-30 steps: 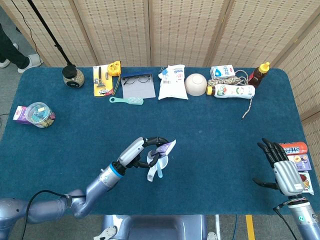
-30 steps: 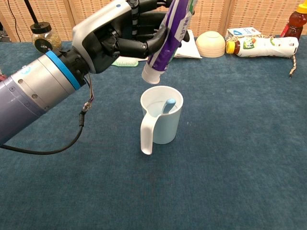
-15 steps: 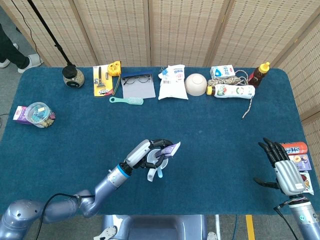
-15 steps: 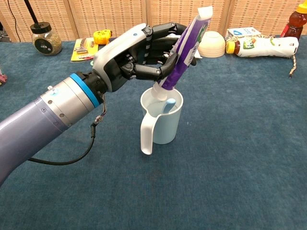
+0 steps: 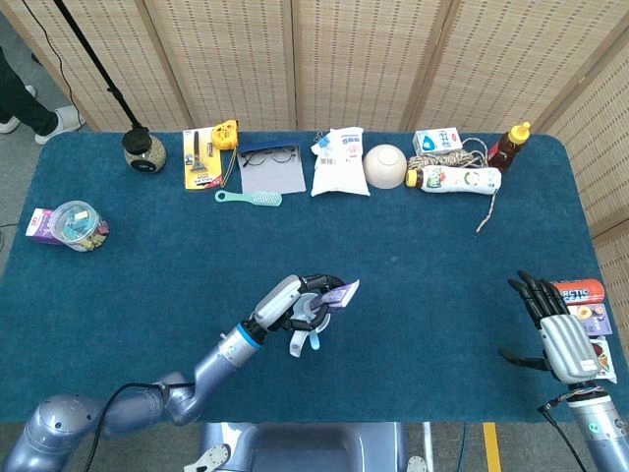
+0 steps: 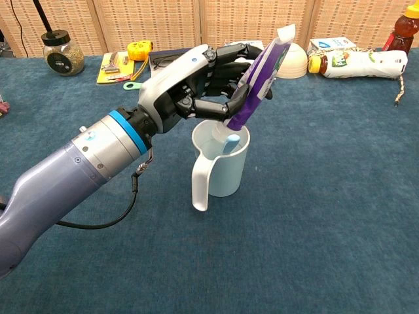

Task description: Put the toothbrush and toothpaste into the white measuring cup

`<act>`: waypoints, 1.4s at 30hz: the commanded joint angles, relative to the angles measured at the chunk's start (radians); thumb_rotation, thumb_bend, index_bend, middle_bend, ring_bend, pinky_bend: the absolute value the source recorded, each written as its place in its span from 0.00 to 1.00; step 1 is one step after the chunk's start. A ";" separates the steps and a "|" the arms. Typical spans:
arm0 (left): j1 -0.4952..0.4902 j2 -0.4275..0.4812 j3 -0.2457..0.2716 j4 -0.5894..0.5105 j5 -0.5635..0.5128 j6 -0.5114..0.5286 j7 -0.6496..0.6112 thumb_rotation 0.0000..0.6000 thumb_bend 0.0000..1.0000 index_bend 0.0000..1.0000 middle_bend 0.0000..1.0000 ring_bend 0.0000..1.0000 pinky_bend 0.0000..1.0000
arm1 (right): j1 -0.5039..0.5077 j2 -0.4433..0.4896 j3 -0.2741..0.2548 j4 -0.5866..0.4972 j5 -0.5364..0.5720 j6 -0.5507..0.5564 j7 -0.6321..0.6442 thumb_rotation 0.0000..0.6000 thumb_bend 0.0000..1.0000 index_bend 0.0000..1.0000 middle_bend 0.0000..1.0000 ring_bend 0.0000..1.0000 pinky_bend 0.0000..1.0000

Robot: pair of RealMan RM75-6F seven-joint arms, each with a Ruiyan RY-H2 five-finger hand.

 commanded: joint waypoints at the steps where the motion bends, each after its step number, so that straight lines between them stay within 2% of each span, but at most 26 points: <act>1: 0.004 -0.017 0.008 0.031 0.002 0.010 -0.005 1.00 0.58 0.59 0.45 0.34 0.44 | 0.000 0.000 0.000 0.000 0.000 -0.001 0.000 1.00 0.00 0.00 0.00 0.00 0.00; 20: 0.008 -0.091 0.033 0.139 -0.001 0.022 -0.044 1.00 0.58 0.57 0.44 0.32 0.44 | -0.001 0.002 0.000 0.000 -0.001 0.003 0.006 1.00 0.00 0.00 0.00 0.00 0.00; 25: 0.013 -0.101 0.036 0.164 0.003 0.043 -0.045 1.00 0.58 0.48 0.41 0.27 0.44 | -0.001 0.003 -0.001 -0.001 -0.003 0.004 0.007 1.00 0.00 0.00 0.00 0.00 0.00; 28: 0.016 -0.108 0.040 0.180 0.006 0.054 -0.041 1.00 0.58 0.38 0.38 0.25 0.44 | -0.001 0.002 -0.002 -0.001 -0.004 0.004 0.007 1.00 0.00 0.00 0.00 0.00 0.00; 31: 0.017 -0.111 0.043 0.191 0.006 0.054 -0.047 1.00 0.58 0.27 0.31 0.19 0.43 | -0.001 0.003 -0.002 -0.002 -0.005 0.005 0.006 1.00 0.00 0.00 0.00 0.00 0.00; 34: 0.017 -0.115 0.047 0.204 0.009 0.059 -0.046 1.00 0.57 0.20 0.23 0.12 0.40 | -0.002 0.004 -0.002 -0.004 -0.006 0.007 0.004 1.00 0.00 0.00 0.00 0.00 0.00; 37: 0.019 -0.119 0.050 0.212 0.012 0.066 -0.050 1.00 0.56 0.18 0.18 0.08 0.38 | -0.001 0.003 -0.003 -0.004 -0.006 0.007 0.003 1.00 0.00 0.00 0.00 0.00 0.00; 42: 0.022 -0.125 0.050 0.223 0.010 0.076 -0.062 1.00 0.56 0.18 0.17 0.07 0.38 | -0.001 0.003 -0.004 -0.005 -0.007 0.006 0.002 1.00 0.00 0.00 0.00 0.00 0.00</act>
